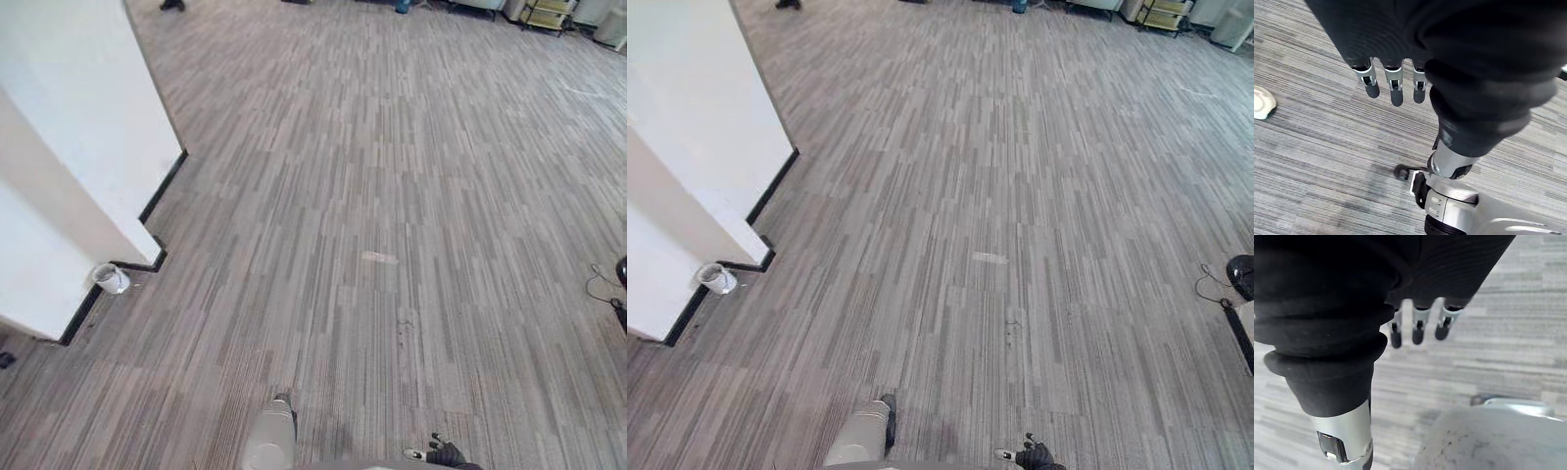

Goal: Organize washtable

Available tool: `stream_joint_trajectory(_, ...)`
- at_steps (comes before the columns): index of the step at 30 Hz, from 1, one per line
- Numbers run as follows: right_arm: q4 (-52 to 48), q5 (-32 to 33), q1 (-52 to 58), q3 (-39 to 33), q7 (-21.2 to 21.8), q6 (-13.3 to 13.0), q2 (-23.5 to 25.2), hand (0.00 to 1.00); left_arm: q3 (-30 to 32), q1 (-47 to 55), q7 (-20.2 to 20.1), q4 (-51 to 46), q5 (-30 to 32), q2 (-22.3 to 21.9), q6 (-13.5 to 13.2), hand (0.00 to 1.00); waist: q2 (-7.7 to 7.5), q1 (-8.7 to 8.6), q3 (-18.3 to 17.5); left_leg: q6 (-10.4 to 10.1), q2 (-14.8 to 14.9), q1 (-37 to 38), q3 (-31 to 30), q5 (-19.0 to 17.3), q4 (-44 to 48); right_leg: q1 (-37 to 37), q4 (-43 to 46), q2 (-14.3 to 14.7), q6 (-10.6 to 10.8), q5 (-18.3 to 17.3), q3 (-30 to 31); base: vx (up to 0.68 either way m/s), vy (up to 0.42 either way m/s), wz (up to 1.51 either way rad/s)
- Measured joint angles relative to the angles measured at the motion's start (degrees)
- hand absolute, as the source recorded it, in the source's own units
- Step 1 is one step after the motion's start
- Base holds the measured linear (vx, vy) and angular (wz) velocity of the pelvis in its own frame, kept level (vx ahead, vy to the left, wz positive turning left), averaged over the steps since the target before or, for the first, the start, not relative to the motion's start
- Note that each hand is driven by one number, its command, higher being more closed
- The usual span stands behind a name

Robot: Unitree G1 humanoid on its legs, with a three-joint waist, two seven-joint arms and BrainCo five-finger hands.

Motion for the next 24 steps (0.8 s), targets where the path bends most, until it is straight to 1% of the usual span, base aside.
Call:
stream_joint_trajectory(1, 0.2, 0.0, 0.0, -0.2, 0.0, 0.0, 0.2, 0.00, 0.0, 0.0, 0.0, 0.0, 0.0, 0.3, 0.0, 0.00, -0.35, 0.00, -0.2, 0.5, -0.4, 0.9, 0.8, -0.8, -0.1, -2.0, 5.4, -0.4, 0.5, 0.0, 0.5, 0.41, 0.155, -0.27)
stream_joint_trajectory(2, 0.6, 0.2, -0.1, -0.9, 0.0, 0.0, 0.6, 0.00, -0.3, 0.0, 0.0, 0.1, 0.0, 0.9, 0.0, 0.00, -1.15, -0.38, 0.0, 1.8, -1.9, 3.2, 2.4, -2.4, -0.5, -6.6, 16.6, -1.8, 4.3, 2.4, 0.5, 0.32, 0.101, -0.07)
stream_joint_trajectory(3, 0.9, 0.5, -0.1, -1.3, 0.0, 0.0, 0.8, 0.00, -0.7, 0.0, 0.0, 0.1, 0.0, 1.0, 0.0, 0.00, -1.39, -0.79, 0.0, 2.4, -2.8, 4.7, 2.6, -3.2, -0.8, -8.1, 21.4, -2.9, 6.7, 4.9, -0.1, 0.42, 0.136, 0.08)
stream_joint_trajectory(4, 0.9, 0.9, 0.0, -2.6, 0.1, -0.1, 0.9, 0.00, -1.8, 0.3, 0.0, 0.1, 0.0, 1.1, 0.1, 0.00, -0.48, -1.87, 0.4, 3.8, -4.0, 8.4, 2.5, -5.1, -1.7, -9.8, 28.3, -4.9, 6.7, 12.0, -3.0, 0.43, 0.164, 0.03)
stream_joint_trajectory(5, 1.0, 0.9, 0.2, -3.2, 0.2, -0.1, 0.6, 0.00, -3.1, -0.1, 0.0, 0.2, -0.3, 1.2, 0.2, 0.00, -0.16, -1.84, 0.6, 4.7, -4.2, 12.4, 2.8, -6.1, -3.3, -11.3, 33.0, -5.5, 4.2, 9.3, -5.1, 0.44, 0.160, -0.02)
stream_joint_trajectory(6, 1.0, 0.9, 0.2, -3.1, 0.3, -0.1, 0.6, 0.00, -3.8, -0.4, 0.1, 0.1, -0.5, 1.5, 0.2, 0.00, -0.16, -1.64, 0.6, 4.9, -4.1, 14.2, 2.7, -6.3, -4.4, -12.2, 34.0, -5.3, 3.6, 6.8, -6.5, 0.50, 0.122, -0.06)
stream_joint_trajectory(7, 0.8, 0.9, 0.3, -2.9, 0.5, -0.3, 0.6, 0.00, -4.7, -1.6, 0.1, 0.2, -0.5, 2.3, 0.3, 0.00, 0.00, -1.77, 0.6, 4.8, -3.3, 17.8, 2.6, -6.3, -7.4, -14.8, 32.3, -4.0, 2.6, 2.1, -10.4, 0.40, 0.058, 0.02)
stream_joint_trajectory(8, 0.6, 1.0, 0.2, -3.0, 0.7, -0.3, 0.5, 0.00, -4.7, -1.8, 0.1, 0.0, -0.5, 2.3, 0.1, 0.00, 0.16, -1.89, 0.6, 4.8, -2.7, 19.0, 2.6, -6.3, -8.4, -16.0, 30.4, -2.9, 2.3, 0.9, -11.9, 0.46, 0.025, 0.06)
stream_joint_trajectory(9, 0.0, 1.1, 0.3, -3.1, 1.0, -0.4, 0.4, 0.00, -4.7, -2.2, 0.0, 0.0, -0.4, 2.3, -0.1, 0.00, 0.58, -2.55, 0.6, 4.6, -1.3, 21.4, 2.6, -6.2, -10.5, -18.1, 25.8, -0.7, 1.9, -0.4, -14.5, 0.30, -0.018, 0.03)
stream_joint_trajectory(10, -0.5, 1.2, 0.3, -3.3, 1.0, -0.5, 0.5, 0.00, -4.7, -2.4, 0.0, 0.0, -0.4, 2.3, -0.1, 0.00, 0.81, -3.00, 0.7, 4.5, -0.7, 22.7, 2.5, -6.1, -11.3, -18.8, 22.7, 0.3, 1.8, -0.5, -15.2, 0.44, -0.041, 0.07)
stream_joint_trajectory(11, -0.9, 2.1, 0.4, -3.7, 0.9, -0.7, 0.6, 0.00, -4.3, -2.5, 0.0, 0.1, -0.4, 1.8, 0.0, 0.00, 1.19, -4.01, 0.7, 4.2, 0.8, 24.8, 2.6, -6.1, -13.5, -20.0, 13.2, 2.8, 1.7, 0.0, -15.4, 0.36, -0.044, 0.11)
stream_joint_trajectory(12, -1.1, 2.3, 0.5, -3.8, 0.9, -0.7, 0.7, 0.00, -4.2, -2.6, 0.0, 0.1, -0.3, 1.6, 0.0, 0.00, 1.19, -4.45, 0.7, 4.0, 1.3, 25.5, 2.6, -6.1, -13.9, -20.4, 9.2, 3.2, 1.4, 0.9, -15.3, 0.47, -0.065, 0.19)
stream_joint_trajectory(13, -2.0, 2.7, 0.9, -4.9, 0.8, -0.7, 1.0, 0.00, -3.8, -2.9, 0.0, 0.1, 0.1, 0.9, -0.1, 0.00, 1.39, -4.71, 0.7, 2.9, 2.2, 27.0, 2.5, -6.7, -14.4, -21.6, 2.5, 3.4, 1.0, 4.1, -15.0, 0.43, -0.105, 0.20)
stream_joint_trajectory(14, -3.4, 2.8, 1.9, -5.8, 0.8, -0.7, 1.2, 0.00, -3.6, -3.4, 0.1, 0.1, 0.3, 0.7, 0.0, 0.00, 1.65, -4.66, 0.8, 1.0, 3.2, 27.9, 2.5, -8.0, -14.0, -22.7, -3.0, 3.0, 1.3, 8.4, -14.9, 0.45, -0.134, 0.19)
stream_joint_trajectory(15, -4.1, 2.8, 2.4, -6.1, 0.8, -0.7, 1.5, 0.00, -3.3, -3.5, 0.1, -0.1, 0.3, 0.6, 0.0, 0.00, 1.65, -4.60, 0.8, 0.0, 3.7, 28.3, 2.4, -8.7, -13.6, -22.8, -5.9, 2.8, 1.1, 10.7, -14.9, 0.36, -0.149, 0.17)
stream_joint_trajectory(16, -5.4, 2.7, 3.5, -6.1, 0.7, -0.6, 2.2, 0.00, -2.6, -3.5, 0.1, -0.4, 0.4, 0.5, 0.0, 0.00, 1.25, -4.54, 0.8, -1.5, 4.2, 29.1, 2.2, -10.4, -12.2, -22.0, -10.7, 2.1, 1.1, 15.0, -15.0, 0.35, -0.201, 0.24)
stream_joint_trajectory(17, -6.3, 2.8, 4.5, -6.4, 0.5, -0.6, 3.3, 0.00, -1.2, -3.5, 0.1, -0.3, 0.7, 0.6, 0.0, 0.00, 0.59, -4.49, 0.9, -3.6, 4.8, 30.3, 2.4, -13.4, -10.1, -20.9, -11.9, 0.8, 0.3, 26.2, -17.1, 0.48, -0.292, 0.18)
stream_joint_trajectory(18, -7.1, 2.6, 4.0, -6.7, 0.6, -0.2, 1.6, 0.00, 0.2, -4.1, 0.1, -0.3, 1.2, -0.9, 0.1, 0.00, 3.08, -4.44, 1.3, -4.4, 7.9, 31.0, 2.6, -14.8, -8.0, -20.5, -8.2, 3.4, -0.7, 23.5, -18.3, 0.39, -0.245, 0.16)
stream_joint_trajectory(19, -7.4, 2.6, 4.1, -6.8, 0.4, -0.1, 1.6, 0.00, 0.2, -4.3, 0.0, -0.4, 1.4, -1.6, -0.1, 0.00, 3.41, -4.49, 1.4, -4.6, 8.4, 31.1, 2.6, -14.6, -7.7, -20.7, -6.8, 3.6, -0.9, 21.6, -18.5, 0.39, -0.249, 0.05)
stream_joint_trajectory(20, -7.9, 2.4, 4.1, -7.1, 0.4, -0.1, 1.3, 0.00, 0.1, -5.3, 0.1, -0.4, 1.4, -2.3, -0.5, 0.00, 4.29, -4.60, 1.9, -5.4, 9.1, 31.8, 2.7, -14.1, -8.2, -22.0, -3.0, 3.8, -1.4, 18.8, -18.9, 0.27, -0.188, 0.04)
stream_joint_trajectory(21, -8.1, 2.4, 4.1, -7.1, 0.2, -0.1, 1.1, 0.00, 0.1, -6.2, 0.1, -0.3, 1.5, -2.3, -0.4, 0.00, 4.46, -4.50, 2.1, -6.2, 9.0, 32.2, 2.7, -13.3, -8.8, -23.5, 0.6, 3.5, -1.7, 16.4, -18.9, 0.31, -0.220, -0.02)
stream_joint_trajectory(22, -8.2, 2.4, 4.1, -6.9, 0.2, -0.1, 1.2, 0.00, 0.1, -6.2, 0.1, -0.4, 1.5, -2.2, -0.4, 0.00, 4.37, -4.52, 2.1, -6.1, 8.8, 32.5, 2.7, -12.6, -9.0, -23.9, 2.0, 3.1, -1.7, 15.2, -18.9, 0.22, -0.172, 0.05)
stream_joint_trajectory(23, -8.1, 2.4, 4.3, -6.8, 0.1, 0.1, 1.4, 0.00, 0.1, -6.0, 0.1, -0.4, 1.4, -2.1, -0.4, 0.00, 3.98, -4.61, 2.0, -6.3, 8.3, 32.9, 2.6, -10.9, -9.1, -24.2, 4.4, 2.3, -1.8, 13.0, -19.0, 0.16, -0.140, 0.07)
stream_joint_trajectory(24, -8.0, 2.2, 4.3, -6.8, 0.0, 0.2, 1.4, 0.00, 0.1, -6.0, 0.2, -0.6, 1.4, -2.1, -0.4, 0.00, 3.74, -4.62, 2.1, -6.2, 7.9, 33.3, 2.6, -9.9, -9.0, -24.2, 5.3, 2.0, -1.7, 12.0, -19.0, 0.19, -0.200, 0.12)
